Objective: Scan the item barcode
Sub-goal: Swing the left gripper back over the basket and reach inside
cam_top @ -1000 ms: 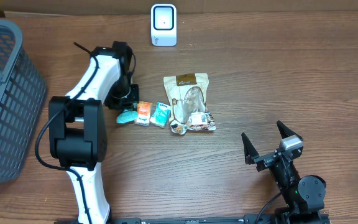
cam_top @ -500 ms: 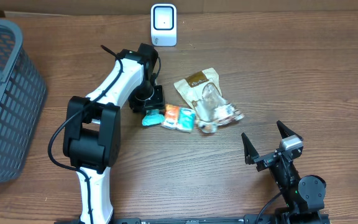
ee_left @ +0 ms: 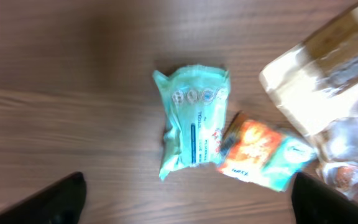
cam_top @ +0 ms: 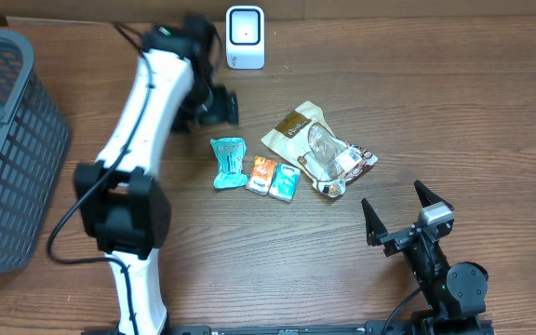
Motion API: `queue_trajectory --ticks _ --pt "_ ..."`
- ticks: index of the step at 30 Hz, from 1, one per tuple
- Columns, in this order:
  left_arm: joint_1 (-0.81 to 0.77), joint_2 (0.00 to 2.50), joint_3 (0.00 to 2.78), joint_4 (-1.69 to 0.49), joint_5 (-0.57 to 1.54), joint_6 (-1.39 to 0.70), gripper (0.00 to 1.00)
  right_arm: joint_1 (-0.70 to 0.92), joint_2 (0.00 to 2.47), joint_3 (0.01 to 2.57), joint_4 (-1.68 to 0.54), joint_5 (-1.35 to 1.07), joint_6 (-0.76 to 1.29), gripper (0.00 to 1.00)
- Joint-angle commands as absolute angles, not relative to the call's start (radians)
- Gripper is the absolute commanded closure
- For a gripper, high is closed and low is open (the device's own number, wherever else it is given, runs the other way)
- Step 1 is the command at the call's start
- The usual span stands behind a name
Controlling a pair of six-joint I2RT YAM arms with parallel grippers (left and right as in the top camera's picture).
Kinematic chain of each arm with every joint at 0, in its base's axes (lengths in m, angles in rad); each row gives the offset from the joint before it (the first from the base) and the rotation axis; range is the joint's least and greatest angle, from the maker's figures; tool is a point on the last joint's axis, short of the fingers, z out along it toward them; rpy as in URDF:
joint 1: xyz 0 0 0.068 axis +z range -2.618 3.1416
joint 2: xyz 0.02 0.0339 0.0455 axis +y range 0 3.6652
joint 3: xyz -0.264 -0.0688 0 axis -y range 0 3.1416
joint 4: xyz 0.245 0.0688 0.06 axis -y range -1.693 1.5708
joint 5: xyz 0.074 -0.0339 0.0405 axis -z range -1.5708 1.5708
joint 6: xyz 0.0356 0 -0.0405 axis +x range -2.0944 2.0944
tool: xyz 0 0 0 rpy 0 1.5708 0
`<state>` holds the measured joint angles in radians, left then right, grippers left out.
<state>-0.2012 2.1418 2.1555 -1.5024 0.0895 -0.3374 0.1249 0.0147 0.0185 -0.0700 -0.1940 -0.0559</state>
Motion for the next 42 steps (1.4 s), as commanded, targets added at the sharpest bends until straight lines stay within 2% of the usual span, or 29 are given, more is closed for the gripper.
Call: queue_trajectory --ticks 1,7,13,20,26,31,34,38,42 --pt "-0.130 2.022 2.385 -1.565 0.011 -0.308 0.00 0.129 0.003 0.008 -0.065 -0.186 -0.054 0.00" --pt "0.112 1.935 2.637 -1.674 -0.060 -0.292 0.00 0.129 0.003 0.008 -0.065 -0.186 -0.054 0.00" --pt "0.438 1.898 2.646 -1.689 -0.060 -0.349 0.00 0.129 0.003 0.008 -0.065 -0.186 -0.053 0.00" --pt "0.673 1.974 2.633 -1.689 -0.062 -0.427 0.00 0.129 0.003 0.008 -0.065 -0.186 -0.054 0.00" --pt "0.752 2.103 2.633 -1.684 -0.073 -0.426 0.03 0.129 0.003 0.008 -0.065 -0.186 -0.053 0.00" --pt "0.760 2.185 2.633 -1.670 -0.176 -0.426 0.03 0.129 0.003 0.008 -0.065 -0.186 -0.054 0.00" --pt "0.761 2.230 2.633 -1.641 -0.187 -0.395 0.05 0.129 0.003 0.008 -0.065 -0.186 -0.054 0.00" --pt "0.761 2.270 2.633 -1.620 -0.204 -0.358 0.13 0.129 0.003 0.008 -0.065 -0.186 -0.054 0.00" --pt "0.761 2.286 2.633 -1.588 -0.222 -0.344 0.13 0.129 0.003 0.008 -0.065 -0.186 -0.054 0.00"
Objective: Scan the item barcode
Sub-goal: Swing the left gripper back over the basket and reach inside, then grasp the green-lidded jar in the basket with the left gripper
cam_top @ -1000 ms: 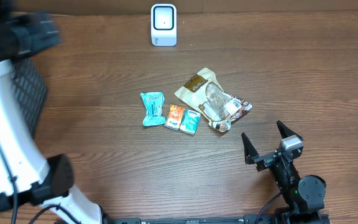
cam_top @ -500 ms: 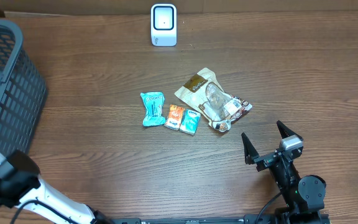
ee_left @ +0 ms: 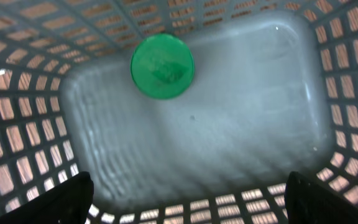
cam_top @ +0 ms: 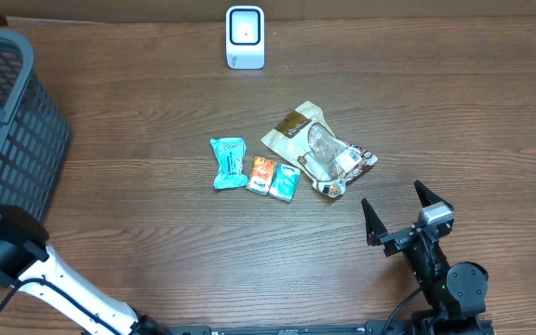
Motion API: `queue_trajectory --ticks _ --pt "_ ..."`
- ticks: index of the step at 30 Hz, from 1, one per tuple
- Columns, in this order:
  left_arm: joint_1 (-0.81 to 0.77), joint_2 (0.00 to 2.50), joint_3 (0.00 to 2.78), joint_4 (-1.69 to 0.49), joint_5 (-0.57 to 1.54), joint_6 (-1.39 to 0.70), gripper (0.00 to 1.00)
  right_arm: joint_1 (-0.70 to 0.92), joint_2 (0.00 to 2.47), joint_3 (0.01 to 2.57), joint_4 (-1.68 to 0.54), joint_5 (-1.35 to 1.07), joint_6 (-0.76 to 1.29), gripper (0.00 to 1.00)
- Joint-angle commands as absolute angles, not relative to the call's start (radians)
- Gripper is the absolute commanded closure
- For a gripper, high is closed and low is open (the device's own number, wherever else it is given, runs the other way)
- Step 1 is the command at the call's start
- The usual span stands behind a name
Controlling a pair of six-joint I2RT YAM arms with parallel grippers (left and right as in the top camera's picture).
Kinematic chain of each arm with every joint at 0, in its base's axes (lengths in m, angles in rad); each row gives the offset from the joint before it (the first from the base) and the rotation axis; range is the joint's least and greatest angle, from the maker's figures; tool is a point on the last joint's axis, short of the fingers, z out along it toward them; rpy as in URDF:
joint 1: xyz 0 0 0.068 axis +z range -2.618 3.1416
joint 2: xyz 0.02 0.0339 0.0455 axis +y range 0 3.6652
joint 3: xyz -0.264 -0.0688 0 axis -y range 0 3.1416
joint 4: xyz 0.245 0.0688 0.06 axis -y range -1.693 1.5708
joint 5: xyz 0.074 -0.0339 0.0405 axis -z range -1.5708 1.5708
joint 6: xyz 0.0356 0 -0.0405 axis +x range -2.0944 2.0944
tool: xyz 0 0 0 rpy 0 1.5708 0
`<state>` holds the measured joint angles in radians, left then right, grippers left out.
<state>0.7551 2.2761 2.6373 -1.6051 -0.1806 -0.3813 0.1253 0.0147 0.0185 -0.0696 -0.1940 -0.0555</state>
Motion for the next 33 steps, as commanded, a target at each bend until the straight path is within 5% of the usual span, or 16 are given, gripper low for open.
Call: queue_trajectory --ticks 1,17,33 --pt "0.761 2.289 2.633 -1.575 -0.221 -0.335 0.13 0.129 0.003 0.008 -0.065 -0.186 -0.054 0.00" --pt "0.761 2.399 2.632 -1.493 -0.318 -0.287 0.00 0.129 0.003 0.008 -0.065 -0.186 -0.054 0.00" --pt "0.766 2.498 2.621 -1.422 -0.373 -0.251 0.00 0.129 0.003 0.008 -0.065 -0.186 -0.054 0.00"
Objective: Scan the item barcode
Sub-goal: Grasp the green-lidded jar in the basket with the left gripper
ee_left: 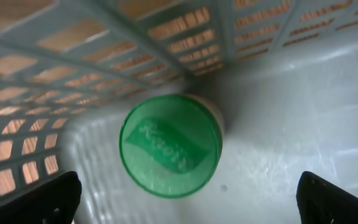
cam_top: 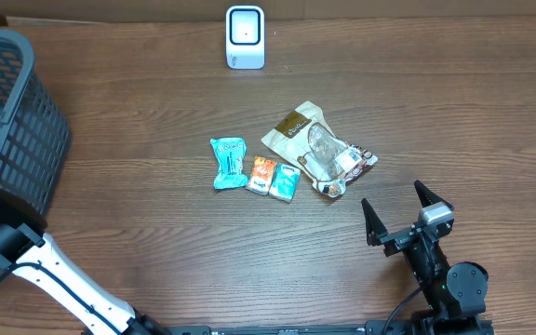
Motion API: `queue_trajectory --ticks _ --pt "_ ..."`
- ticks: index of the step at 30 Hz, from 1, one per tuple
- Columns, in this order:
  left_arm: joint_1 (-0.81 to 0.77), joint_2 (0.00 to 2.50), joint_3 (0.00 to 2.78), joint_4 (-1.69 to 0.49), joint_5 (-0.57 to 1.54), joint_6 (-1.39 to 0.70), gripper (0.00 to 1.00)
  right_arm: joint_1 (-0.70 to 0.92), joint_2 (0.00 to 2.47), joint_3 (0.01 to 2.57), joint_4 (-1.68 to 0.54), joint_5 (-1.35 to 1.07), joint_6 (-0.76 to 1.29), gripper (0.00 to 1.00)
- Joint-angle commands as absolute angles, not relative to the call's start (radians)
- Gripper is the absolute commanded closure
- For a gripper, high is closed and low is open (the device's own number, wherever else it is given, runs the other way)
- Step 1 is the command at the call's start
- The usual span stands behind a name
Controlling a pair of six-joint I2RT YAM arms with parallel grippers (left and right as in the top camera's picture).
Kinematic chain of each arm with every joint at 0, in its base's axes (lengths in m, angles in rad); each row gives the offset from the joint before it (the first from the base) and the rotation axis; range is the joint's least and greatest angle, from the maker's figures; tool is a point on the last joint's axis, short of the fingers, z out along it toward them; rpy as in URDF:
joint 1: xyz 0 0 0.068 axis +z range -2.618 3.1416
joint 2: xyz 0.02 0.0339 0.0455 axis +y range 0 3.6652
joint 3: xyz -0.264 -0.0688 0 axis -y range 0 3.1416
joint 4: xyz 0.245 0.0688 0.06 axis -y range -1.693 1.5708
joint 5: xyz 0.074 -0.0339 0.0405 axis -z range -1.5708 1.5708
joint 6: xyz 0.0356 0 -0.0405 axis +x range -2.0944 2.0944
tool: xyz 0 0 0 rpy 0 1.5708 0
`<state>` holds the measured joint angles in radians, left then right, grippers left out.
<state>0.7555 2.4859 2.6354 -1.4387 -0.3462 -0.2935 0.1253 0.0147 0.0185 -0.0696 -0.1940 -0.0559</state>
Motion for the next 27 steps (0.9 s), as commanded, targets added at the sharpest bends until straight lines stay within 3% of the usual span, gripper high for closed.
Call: queue_trajectory --ticks 1,12,27 --pt "0.767 2.498 2.619 -1.417 -0.372 -0.240 0.00 0.129 0.003 0.008 -0.065 -0.186 -0.054 0.00" --pt "0.766 2.498 2.440 -1.312 -0.371 -0.179 0.00 0.129 0.003 0.008 -0.065 -0.186 -0.054 0.00" --pt "0.773 2.470 2.534 -1.329 -0.370 -0.270 0.00 0.129 0.003 0.008 -0.065 -0.186 -0.054 0.00"
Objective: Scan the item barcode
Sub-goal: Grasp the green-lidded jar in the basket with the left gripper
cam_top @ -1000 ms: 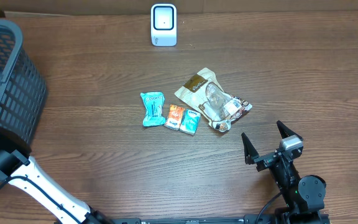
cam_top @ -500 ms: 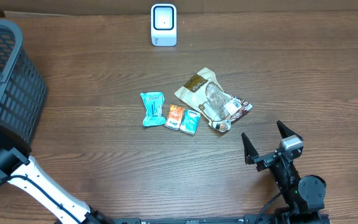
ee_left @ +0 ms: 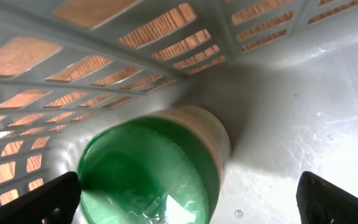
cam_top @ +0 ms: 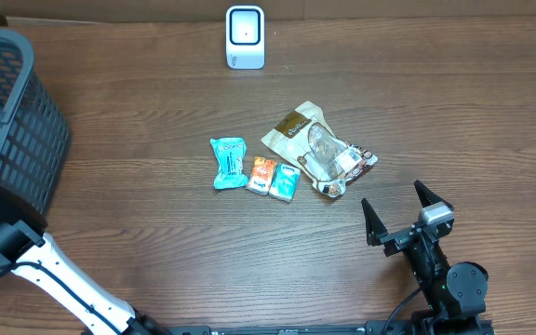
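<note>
A cup with a green lid (ee_left: 148, 168) and tan sides lies in a corner of the grey basket (ee_left: 135, 37). It fills the lower left of the left wrist view, very close. My left gripper (ee_left: 188, 202) is open, one dark finger at each lower corner, and the lid lies between them, nearer the left one. From overhead only the left arm shows, reaching into the basket (cam_top: 17, 140); the cup is hidden there. The white scanner (cam_top: 245, 37) stands at the table's far edge. My right gripper (cam_top: 400, 209) rests open at the front right, holding nothing.
On the table's middle lie a teal packet (cam_top: 228, 160), two small orange and teal packets (cam_top: 274, 177) and a clear snack bag (cam_top: 319, 149). The basket's lattice walls rise close round the left gripper.
My left gripper is lower in the basket and closer to the green-lidded cup, whose lid now lies between the open fingers. The right arm and the table items have not moved.
My left gripper was open over the teal packet on the table. Then the arm was at the basket, looking down on the green-lidded cup inside. After that it was nearer the cup, and now the lid sits right at the open fingers.
</note>
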Motion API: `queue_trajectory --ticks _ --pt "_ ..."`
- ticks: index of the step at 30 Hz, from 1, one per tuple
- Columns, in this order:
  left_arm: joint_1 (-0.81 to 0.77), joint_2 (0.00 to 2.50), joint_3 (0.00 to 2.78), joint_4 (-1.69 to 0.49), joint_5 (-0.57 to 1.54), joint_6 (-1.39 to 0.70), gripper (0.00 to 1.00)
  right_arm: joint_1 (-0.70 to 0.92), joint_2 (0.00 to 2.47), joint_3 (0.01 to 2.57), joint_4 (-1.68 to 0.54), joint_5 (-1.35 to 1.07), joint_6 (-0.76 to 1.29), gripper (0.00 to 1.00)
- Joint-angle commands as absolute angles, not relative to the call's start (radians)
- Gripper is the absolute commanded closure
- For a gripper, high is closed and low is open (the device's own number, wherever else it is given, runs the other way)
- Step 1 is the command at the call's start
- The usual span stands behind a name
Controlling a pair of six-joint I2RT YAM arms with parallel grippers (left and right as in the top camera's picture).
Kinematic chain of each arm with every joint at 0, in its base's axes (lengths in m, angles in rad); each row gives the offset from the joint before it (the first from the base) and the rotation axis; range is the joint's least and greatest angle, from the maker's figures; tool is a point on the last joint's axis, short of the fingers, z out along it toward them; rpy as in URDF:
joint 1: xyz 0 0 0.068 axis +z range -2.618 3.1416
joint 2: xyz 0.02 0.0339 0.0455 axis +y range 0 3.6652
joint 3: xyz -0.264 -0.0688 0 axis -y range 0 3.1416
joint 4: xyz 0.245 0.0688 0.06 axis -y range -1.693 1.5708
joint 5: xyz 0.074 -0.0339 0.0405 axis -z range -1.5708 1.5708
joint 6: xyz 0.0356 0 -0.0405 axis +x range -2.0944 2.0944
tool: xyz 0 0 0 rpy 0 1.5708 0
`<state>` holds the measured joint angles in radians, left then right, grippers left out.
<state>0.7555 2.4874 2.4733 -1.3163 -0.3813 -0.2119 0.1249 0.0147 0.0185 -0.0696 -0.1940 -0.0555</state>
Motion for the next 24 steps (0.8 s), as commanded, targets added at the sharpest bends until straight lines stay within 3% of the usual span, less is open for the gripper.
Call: queue_trajectory --ticks 1,10,24 --pt "0.781 2.463 2.555 -1.340 -0.369 -0.294 0.00 0.129 0.003 0.008 -0.065 -0.186 -0.054 0.00" --pt "0.832 2.476 2.530 -1.415 -0.395 -0.408 0.00 0.129 0.003 0.008 -0.065 -0.186 -0.054 0.00" --pt "0.850 2.476 2.442 -1.346 -0.309 -0.420 0.01 0.129 0.003 0.008 -0.065 -0.186 -0.054 0.00"
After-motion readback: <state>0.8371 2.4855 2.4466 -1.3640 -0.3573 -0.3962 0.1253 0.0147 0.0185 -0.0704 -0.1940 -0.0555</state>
